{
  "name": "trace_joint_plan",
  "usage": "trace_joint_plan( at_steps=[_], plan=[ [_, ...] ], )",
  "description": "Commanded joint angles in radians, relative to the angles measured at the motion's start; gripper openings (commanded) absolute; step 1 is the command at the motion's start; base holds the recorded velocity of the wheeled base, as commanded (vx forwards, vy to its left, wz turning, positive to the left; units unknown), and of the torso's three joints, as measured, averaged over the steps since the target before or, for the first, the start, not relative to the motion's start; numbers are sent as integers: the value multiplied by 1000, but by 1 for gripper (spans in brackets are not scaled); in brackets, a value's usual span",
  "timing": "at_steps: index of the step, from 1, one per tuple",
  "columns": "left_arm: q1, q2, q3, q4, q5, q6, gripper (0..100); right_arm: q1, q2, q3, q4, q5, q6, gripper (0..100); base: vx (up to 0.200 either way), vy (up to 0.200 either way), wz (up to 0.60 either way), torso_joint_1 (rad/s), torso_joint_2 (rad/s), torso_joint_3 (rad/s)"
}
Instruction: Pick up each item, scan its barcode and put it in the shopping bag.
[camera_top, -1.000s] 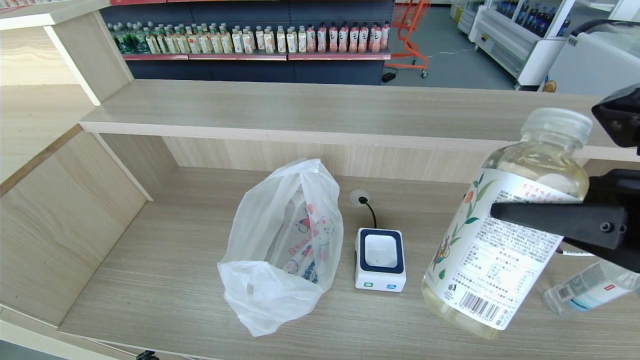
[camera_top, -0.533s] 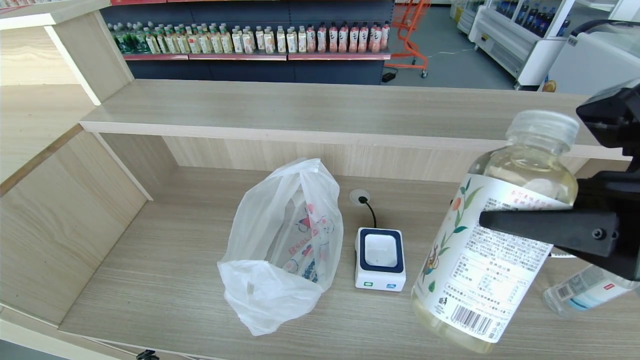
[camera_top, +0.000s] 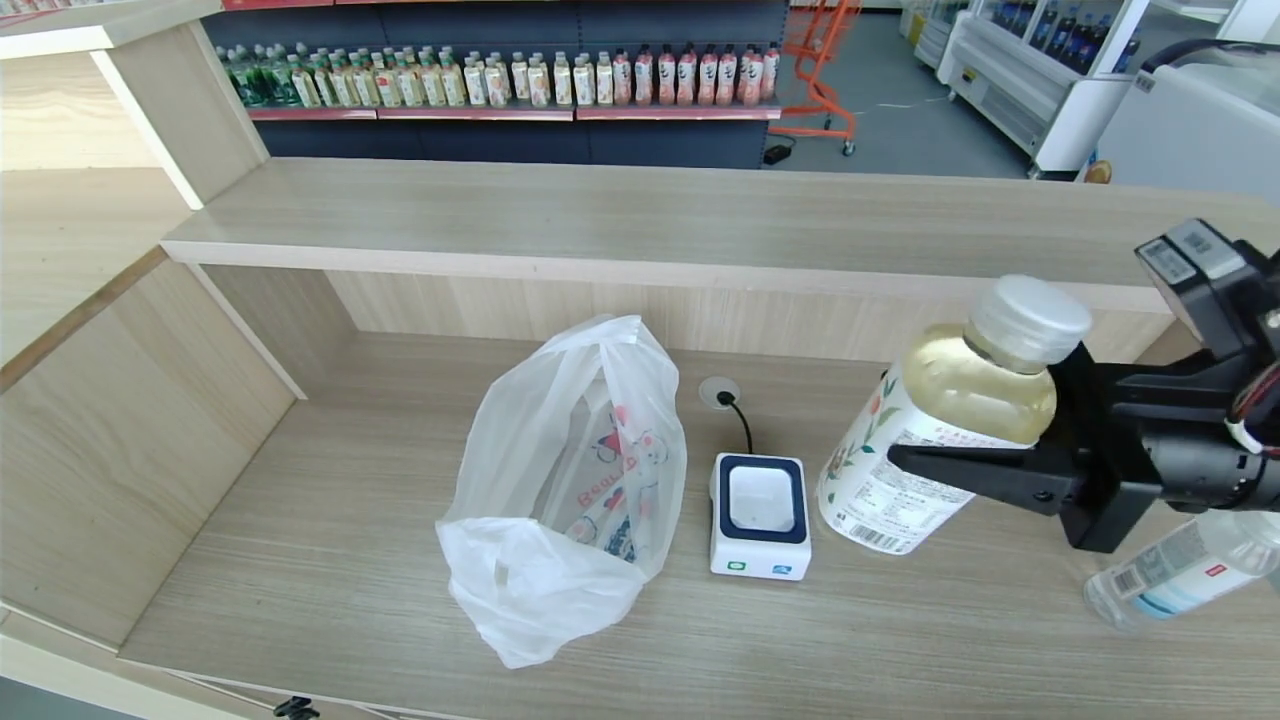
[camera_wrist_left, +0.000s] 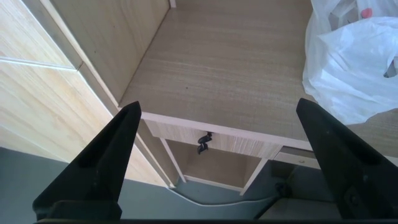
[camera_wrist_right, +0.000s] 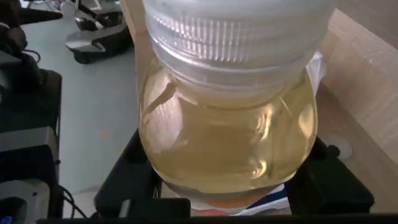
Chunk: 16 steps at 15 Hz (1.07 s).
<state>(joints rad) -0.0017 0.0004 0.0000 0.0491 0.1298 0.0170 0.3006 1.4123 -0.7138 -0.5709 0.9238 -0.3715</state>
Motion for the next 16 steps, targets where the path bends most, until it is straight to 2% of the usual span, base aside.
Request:
trace_joint_plan(
  at_steps=[1,6,8,13,16],
  plan=[
    [0,0,0,1,1,0,100,-74,198,-75,-3,7,-287,0,0,0,0,0,0,0],
    [0,0,0,0,1,0,100,-75,369,-157,-9,191,-627,0,0,0,0,0,0,0],
    [0,0,0,0,1,0,100,-95,425,-162,-9,216,-741,0,0,0,0,0,0,0],
    [0,0,0,0,1,0,100,-126,517,-168,-11,257,-879,0,0,0,0,0,0,0],
    [0,0,0,0,1,0,100,-97,559,-213,-11,279,-932,0,0,0,0,0,0,0]
  ],
)
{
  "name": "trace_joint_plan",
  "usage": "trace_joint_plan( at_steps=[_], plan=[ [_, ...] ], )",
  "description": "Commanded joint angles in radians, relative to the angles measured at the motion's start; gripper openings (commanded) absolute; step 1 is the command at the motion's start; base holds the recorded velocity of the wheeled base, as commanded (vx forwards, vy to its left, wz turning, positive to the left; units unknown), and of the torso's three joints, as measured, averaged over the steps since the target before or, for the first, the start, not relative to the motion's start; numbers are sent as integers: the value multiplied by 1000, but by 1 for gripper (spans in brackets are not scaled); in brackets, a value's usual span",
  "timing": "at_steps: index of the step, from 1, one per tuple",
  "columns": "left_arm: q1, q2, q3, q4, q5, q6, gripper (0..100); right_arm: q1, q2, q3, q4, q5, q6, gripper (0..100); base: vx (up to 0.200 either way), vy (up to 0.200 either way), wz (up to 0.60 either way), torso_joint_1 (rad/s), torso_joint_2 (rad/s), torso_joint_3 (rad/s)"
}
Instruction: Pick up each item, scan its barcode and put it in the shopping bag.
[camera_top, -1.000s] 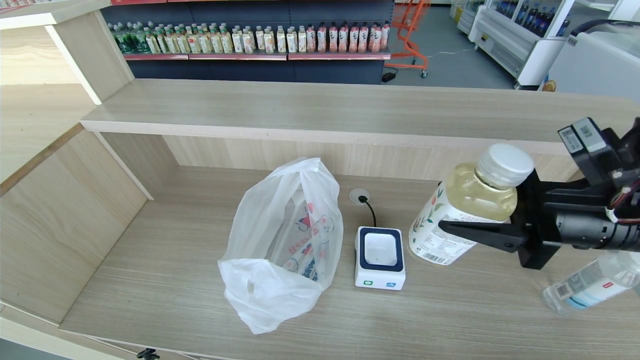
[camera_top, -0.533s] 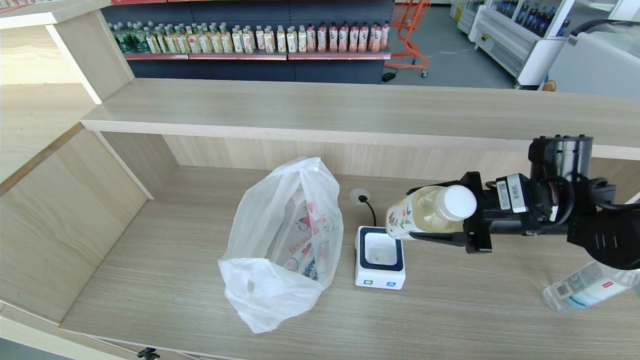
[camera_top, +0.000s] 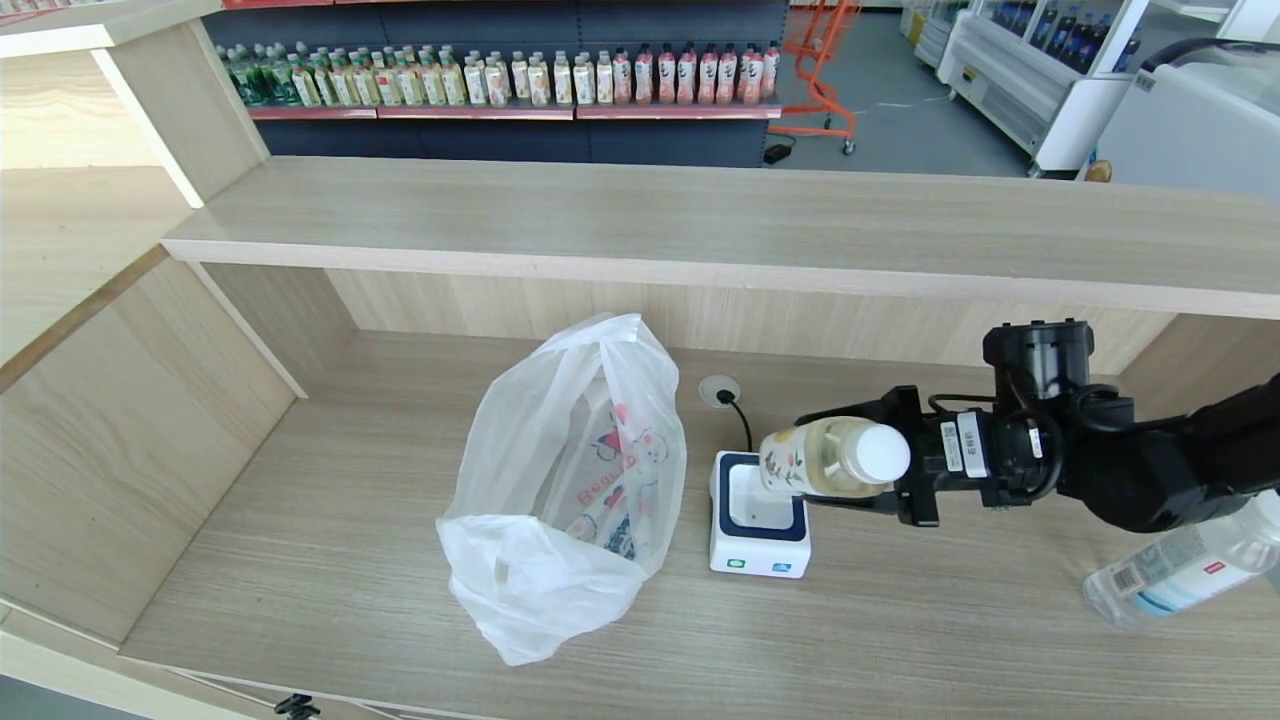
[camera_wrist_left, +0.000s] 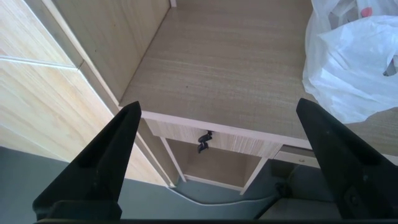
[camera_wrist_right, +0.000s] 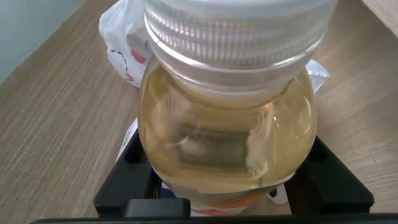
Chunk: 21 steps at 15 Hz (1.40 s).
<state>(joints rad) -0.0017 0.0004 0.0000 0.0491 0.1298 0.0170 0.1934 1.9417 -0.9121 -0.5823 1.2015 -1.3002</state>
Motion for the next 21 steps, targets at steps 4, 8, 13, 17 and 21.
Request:
trace_joint_plan(
  at_steps=[4,8,13,17,21],
  plan=[
    [0,0,0,0,1,0,100,46,94,-62,-1,3,-22,0,0,0,0,0,0,0],
    [0,0,0,0,1,0,100,77,131,-88,-22,7,-59,0,0,0,0,0,0,0],
    [0,0,0,0,1,0,100,77,123,-106,-28,9,-56,0,0,0,0,0,0,0],
    [0,0,0,0,1,0,100,43,-125,-122,-28,16,351,0,0,0,0,0,0,0],
    [0,0,0,0,1,0,100,-58,-280,-77,-28,15,858,0,0,0,0,0,0,0]
  ],
)
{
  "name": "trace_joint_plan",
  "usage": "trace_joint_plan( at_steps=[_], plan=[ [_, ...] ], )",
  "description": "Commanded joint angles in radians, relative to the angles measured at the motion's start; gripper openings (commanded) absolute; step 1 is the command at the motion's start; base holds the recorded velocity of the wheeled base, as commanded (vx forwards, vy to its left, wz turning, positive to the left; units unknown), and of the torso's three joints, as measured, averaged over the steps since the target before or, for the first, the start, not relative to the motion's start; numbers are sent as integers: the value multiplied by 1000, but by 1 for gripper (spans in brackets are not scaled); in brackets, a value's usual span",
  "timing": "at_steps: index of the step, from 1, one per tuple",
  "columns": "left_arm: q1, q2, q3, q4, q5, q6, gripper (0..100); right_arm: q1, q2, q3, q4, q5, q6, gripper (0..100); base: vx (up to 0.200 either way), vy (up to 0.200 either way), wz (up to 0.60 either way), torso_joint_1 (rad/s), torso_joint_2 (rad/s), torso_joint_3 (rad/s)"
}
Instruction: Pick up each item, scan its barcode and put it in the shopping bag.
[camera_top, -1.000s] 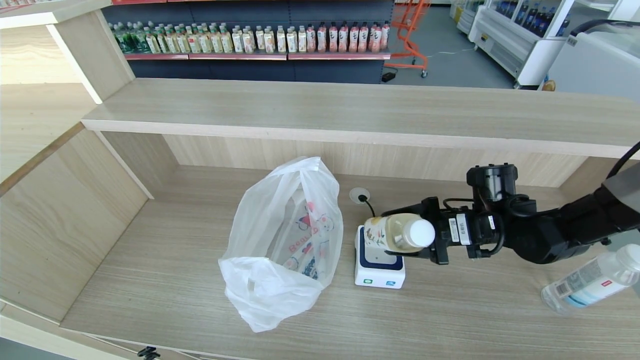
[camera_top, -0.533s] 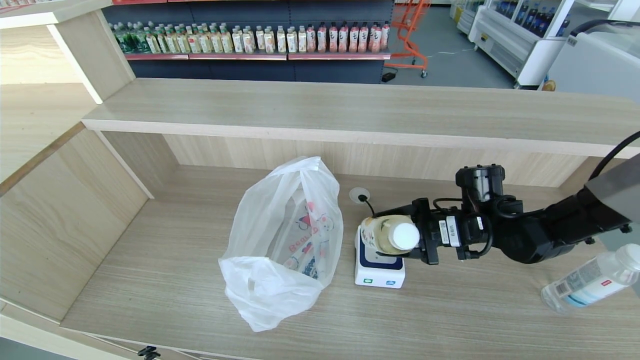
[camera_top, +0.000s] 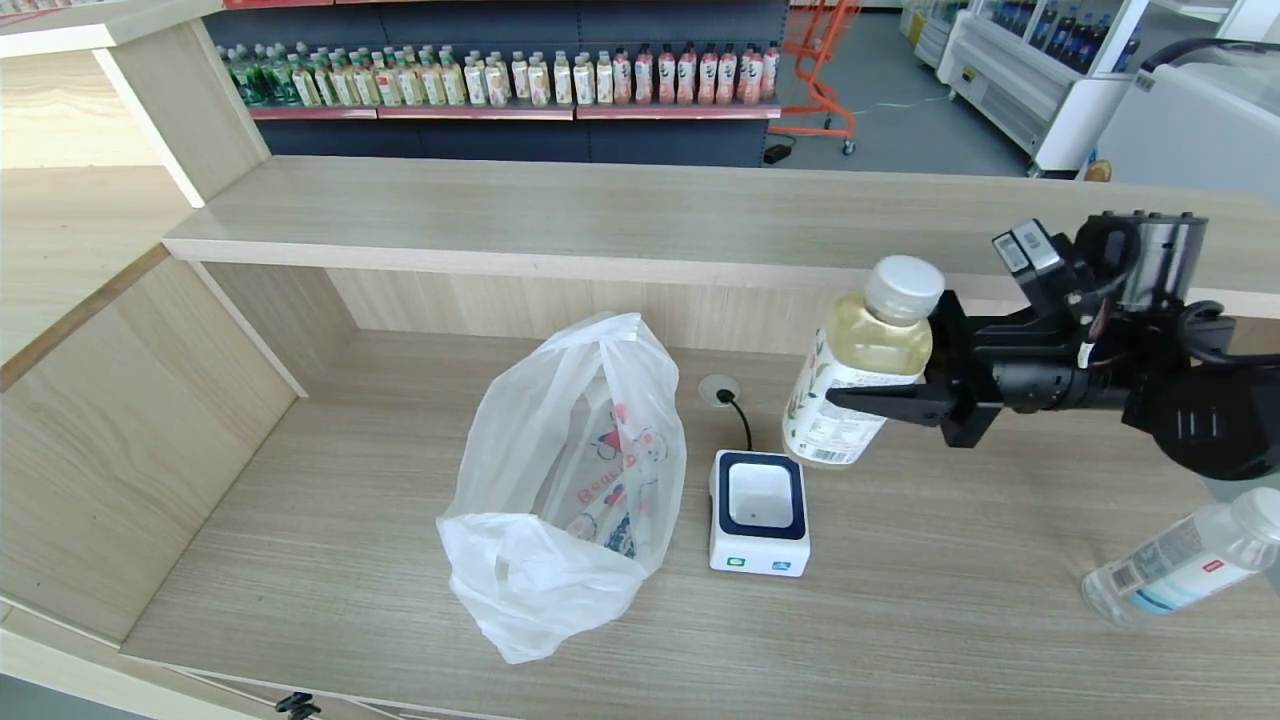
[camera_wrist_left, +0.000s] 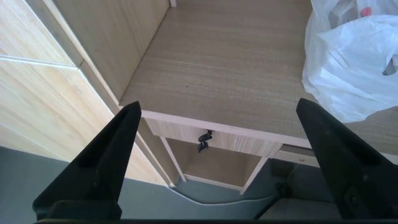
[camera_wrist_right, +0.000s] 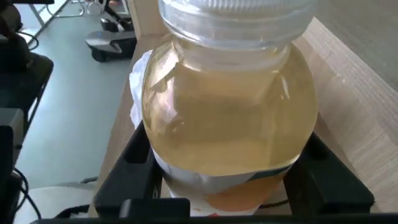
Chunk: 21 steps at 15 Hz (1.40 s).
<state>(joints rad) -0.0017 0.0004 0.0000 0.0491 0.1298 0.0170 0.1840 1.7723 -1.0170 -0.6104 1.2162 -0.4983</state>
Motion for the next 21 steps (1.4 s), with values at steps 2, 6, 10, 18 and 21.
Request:
trace_joint_plan(
  at_steps=[2,6,10,18,21],
  plan=[
    [0,0,0,0,1,0,100,-89,-152,80,-2,-7,211,0,0,0,0,0,0,0],
    [0,0,0,1,1,0,100,-132,-220,121,0,-106,468,0,0,0,0,0,0,0],
    [0,0,0,1,1,-6,100,-97,-264,124,1,-353,690,0,0,0,0,0,0,0],
    [0,0,0,1,1,-5,100,-21,-381,225,12,-491,998,0,0,150,0,1,2,2],
    [0,0,0,1,1,-5,100,43,-367,247,37,-603,1001,0,0,67,0,-1,2,1]
  ],
)
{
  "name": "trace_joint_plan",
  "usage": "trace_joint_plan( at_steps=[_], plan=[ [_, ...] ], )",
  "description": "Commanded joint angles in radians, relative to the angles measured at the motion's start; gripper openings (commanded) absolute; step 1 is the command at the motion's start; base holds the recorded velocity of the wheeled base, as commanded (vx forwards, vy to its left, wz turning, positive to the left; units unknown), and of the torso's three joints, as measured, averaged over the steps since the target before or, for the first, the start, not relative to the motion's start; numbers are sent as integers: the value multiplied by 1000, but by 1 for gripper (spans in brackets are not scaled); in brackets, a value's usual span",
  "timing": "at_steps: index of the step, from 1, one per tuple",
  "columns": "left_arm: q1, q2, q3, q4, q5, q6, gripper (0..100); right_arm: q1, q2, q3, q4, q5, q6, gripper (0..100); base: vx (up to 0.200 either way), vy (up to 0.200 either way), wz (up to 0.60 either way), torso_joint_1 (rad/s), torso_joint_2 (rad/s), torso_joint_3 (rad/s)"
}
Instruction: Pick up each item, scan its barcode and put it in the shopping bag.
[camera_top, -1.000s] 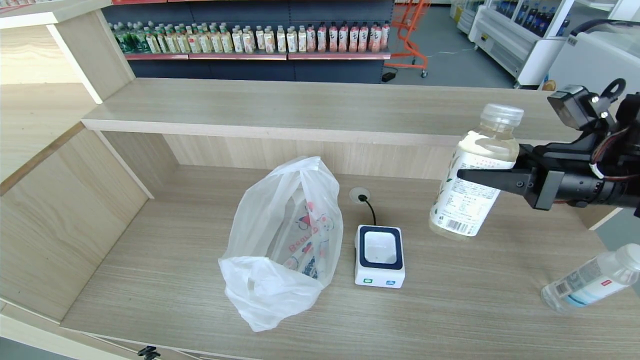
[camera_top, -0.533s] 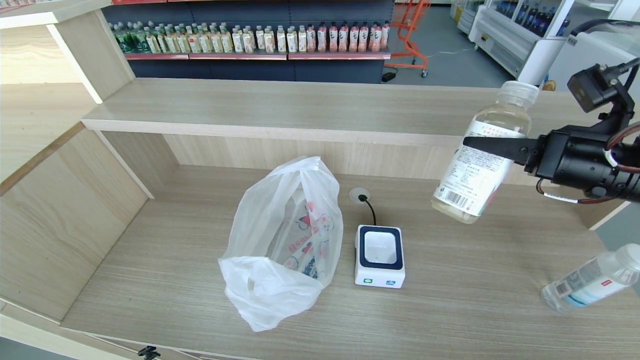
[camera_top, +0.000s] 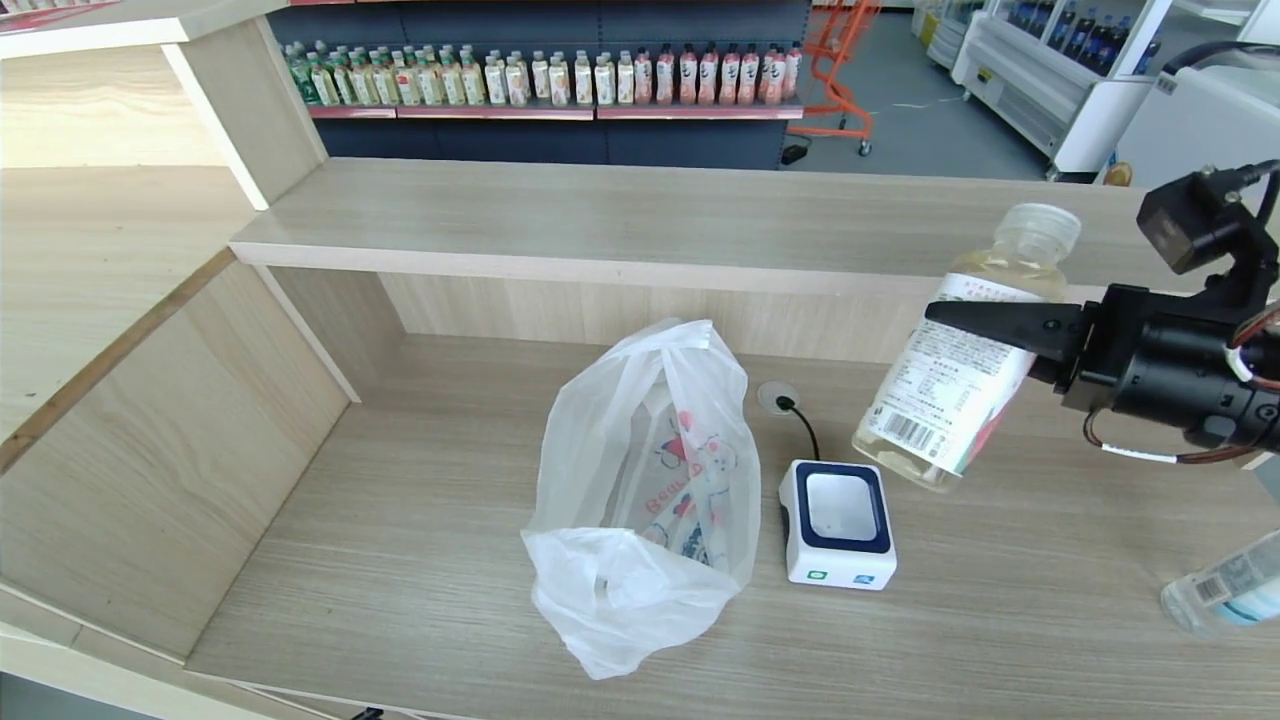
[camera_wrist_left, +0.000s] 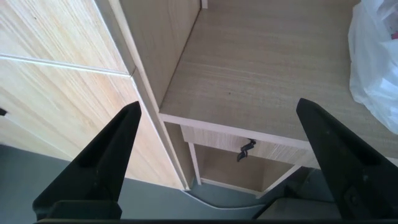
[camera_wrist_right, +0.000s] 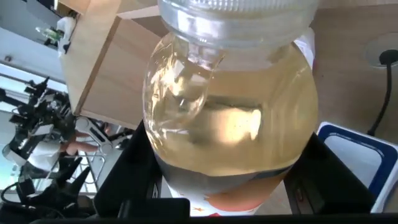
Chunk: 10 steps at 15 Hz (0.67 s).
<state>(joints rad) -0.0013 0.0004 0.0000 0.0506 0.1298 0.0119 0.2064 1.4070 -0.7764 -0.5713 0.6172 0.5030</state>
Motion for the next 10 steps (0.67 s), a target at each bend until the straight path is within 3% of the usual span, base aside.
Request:
trace_joint_plan(
  at_steps=[1,3,5,7,10],
  plan=[
    [0,0,0,0,1,0,100,39,9,11,4,-13,-14,0,0,0,0,0,0,0],
    [0,0,0,0,1,0,100,50,23,34,5,-14,-67,0,0,0,0,0,0,0],
    [0,0,0,0,1,0,100,70,69,45,1,-97,-170,0,0,0,0,0,0,0],
    [0,0,0,0,1,0,100,105,107,37,-4,-175,-190,0,0,0,0,0,0,0],
    [0,0,0,0,1,0,100,156,187,25,-56,-192,-251,0,0,0,0,0,0,0]
  ],
)
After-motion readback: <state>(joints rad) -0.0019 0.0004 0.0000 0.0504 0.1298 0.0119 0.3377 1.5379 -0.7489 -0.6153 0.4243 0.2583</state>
